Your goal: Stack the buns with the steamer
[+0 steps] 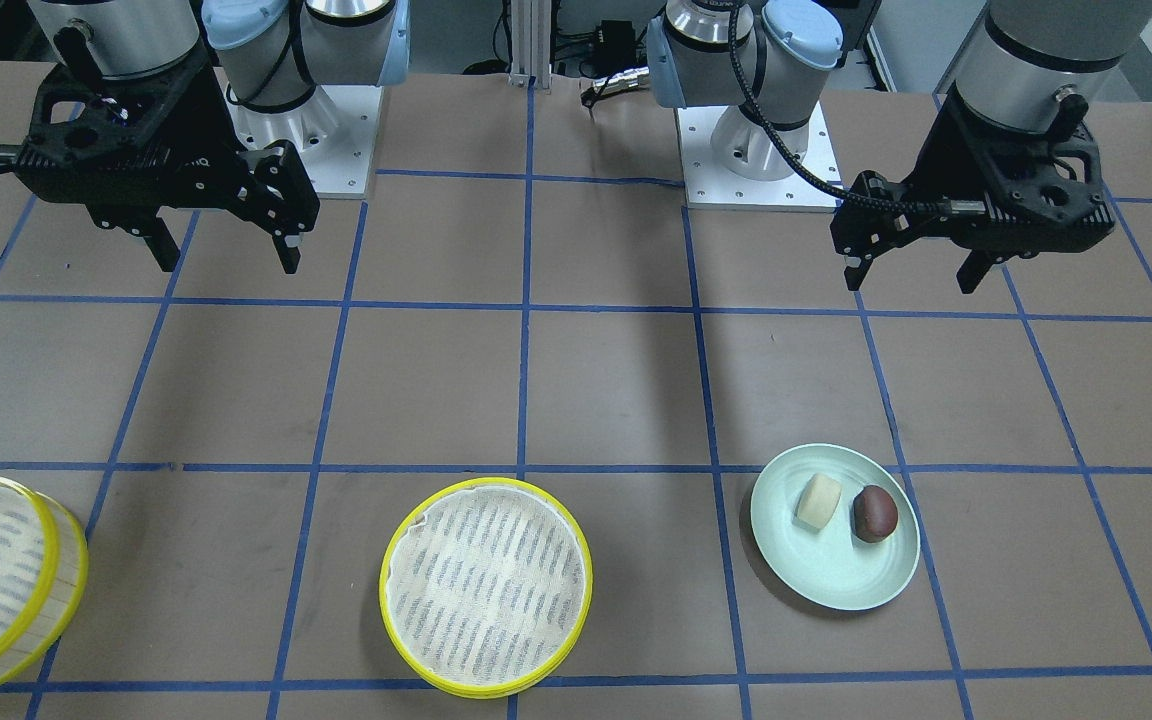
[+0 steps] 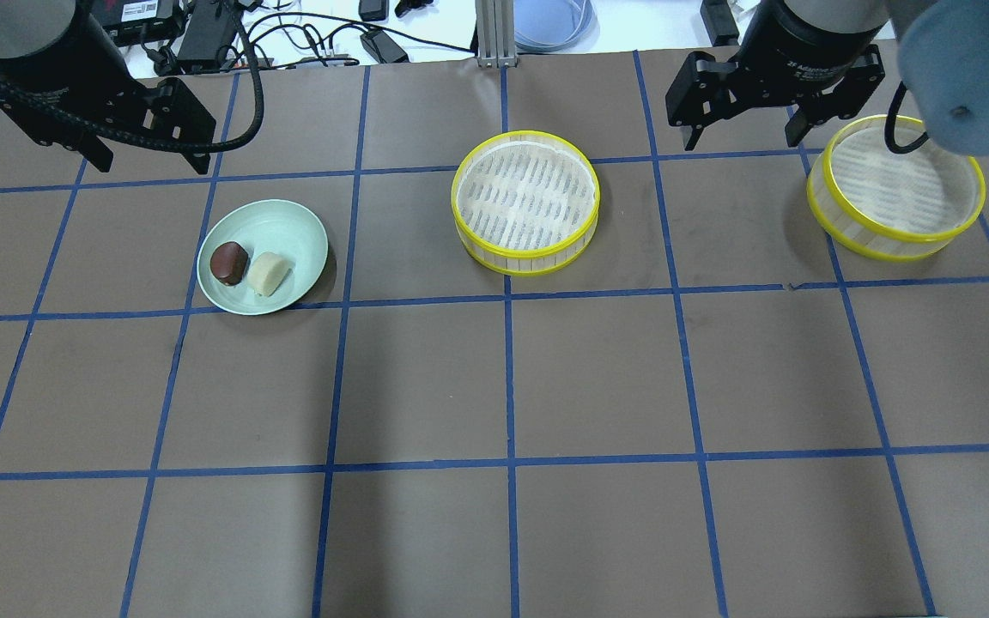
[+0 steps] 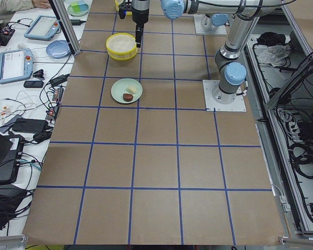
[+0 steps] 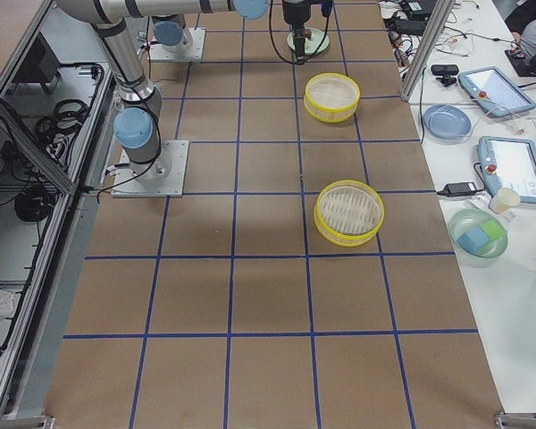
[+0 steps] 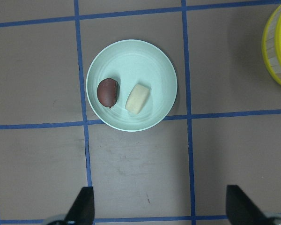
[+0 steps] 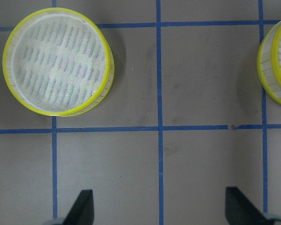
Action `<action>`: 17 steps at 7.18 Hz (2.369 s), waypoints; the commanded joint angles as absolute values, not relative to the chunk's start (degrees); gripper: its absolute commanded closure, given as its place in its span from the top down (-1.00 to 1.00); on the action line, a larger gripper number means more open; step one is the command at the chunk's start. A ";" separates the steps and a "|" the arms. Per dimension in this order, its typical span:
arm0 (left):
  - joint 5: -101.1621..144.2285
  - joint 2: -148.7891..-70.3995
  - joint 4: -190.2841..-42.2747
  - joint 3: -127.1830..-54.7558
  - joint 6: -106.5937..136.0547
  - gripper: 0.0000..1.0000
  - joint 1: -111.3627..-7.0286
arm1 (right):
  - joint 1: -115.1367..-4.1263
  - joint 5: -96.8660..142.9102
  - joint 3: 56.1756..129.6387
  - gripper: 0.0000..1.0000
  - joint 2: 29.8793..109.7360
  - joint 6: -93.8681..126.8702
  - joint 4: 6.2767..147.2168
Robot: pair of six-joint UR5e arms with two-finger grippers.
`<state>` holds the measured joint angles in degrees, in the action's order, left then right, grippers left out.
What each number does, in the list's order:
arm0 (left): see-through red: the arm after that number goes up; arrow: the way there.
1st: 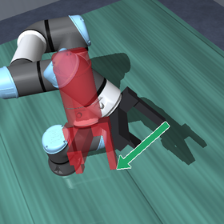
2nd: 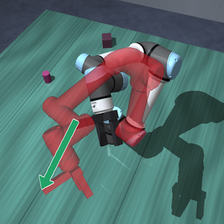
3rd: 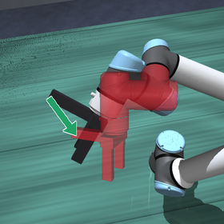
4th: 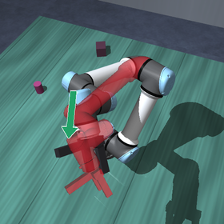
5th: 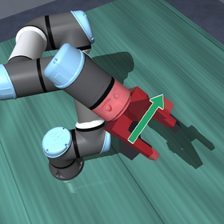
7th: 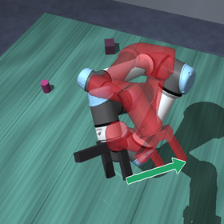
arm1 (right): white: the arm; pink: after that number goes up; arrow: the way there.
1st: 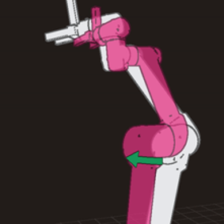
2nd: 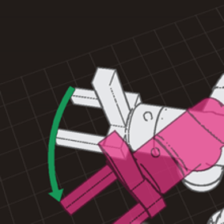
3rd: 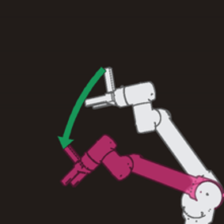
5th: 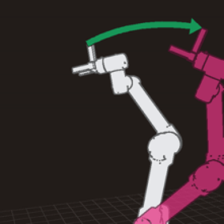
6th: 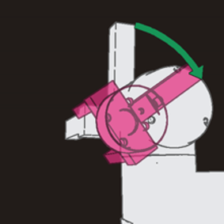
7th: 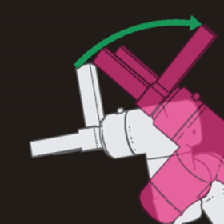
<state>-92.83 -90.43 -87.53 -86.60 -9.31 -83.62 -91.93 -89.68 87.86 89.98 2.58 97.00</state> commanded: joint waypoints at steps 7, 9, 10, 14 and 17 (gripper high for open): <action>-92.20 -97.54 -75.34 -96.93 -20.46 1.00 -79.02 | -74.51 -88.42 87.45 1.00 84.84 -8.75 100.02; -92.55 -104.90 -68.59 -97.21 -27.73 1.00 -79.01 | -64.46 -87.19 84.92 1.00 77.83 -14.37 100.45; -92.37 -107.81 -64.99 -98.43 -30.64 1.00 -79.01 | -61.20 -87.27 81.60 1.00 72.21 -19.03 104.90; -92.20 -114.60 -61.96 -99.84 -35.68 0.75 -79.10 | -56.79 -87.11 79.37 1.00 59.88 -39.07 120.92; -92.11 -116.27 -61.79 -99.15 -35.59 0.05 -79.19 | -54.50 -87.45 79.28 0.85 55.29 -42.72 122.43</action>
